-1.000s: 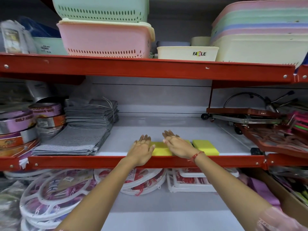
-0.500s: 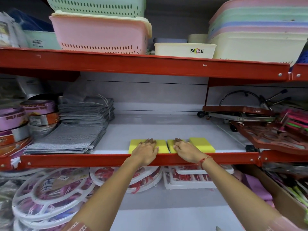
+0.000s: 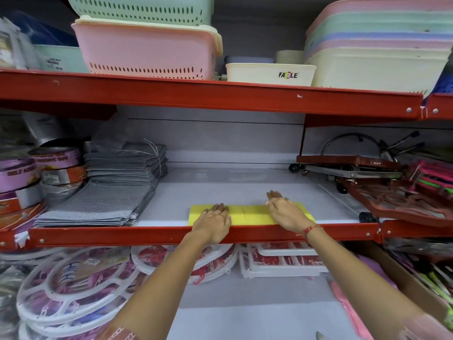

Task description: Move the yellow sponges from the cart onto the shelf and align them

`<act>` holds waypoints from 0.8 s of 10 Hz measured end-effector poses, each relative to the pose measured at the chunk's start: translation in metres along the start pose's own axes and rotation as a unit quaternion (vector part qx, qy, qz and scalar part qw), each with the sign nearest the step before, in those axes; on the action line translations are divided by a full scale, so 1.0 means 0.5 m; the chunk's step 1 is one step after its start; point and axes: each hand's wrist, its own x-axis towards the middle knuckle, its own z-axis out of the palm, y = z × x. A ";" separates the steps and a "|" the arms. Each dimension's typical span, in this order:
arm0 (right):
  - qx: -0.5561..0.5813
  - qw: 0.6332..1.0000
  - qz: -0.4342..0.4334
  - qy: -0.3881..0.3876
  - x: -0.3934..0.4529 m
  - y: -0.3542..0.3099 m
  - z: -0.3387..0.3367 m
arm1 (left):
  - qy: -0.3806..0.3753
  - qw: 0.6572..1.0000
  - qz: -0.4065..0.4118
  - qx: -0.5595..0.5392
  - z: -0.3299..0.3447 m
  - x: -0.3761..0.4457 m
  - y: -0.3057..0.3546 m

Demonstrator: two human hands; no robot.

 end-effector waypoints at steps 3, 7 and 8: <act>-0.038 0.996 0.073 -0.033 -0.049 0.077 -0.017 | 0.007 1.000 0.000 0.009 0.007 0.003 -0.002; -0.025 0.999 0.029 -0.002 -0.052 0.017 0.022 | -0.001 1.000 -0.008 0.008 0.003 -0.001 0.003; -0.014 0.999 0.036 -0.007 -0.053 0.012 0.021 | -0.020 1.000 -0.015 -0.015 -0.008 -0.003 0.007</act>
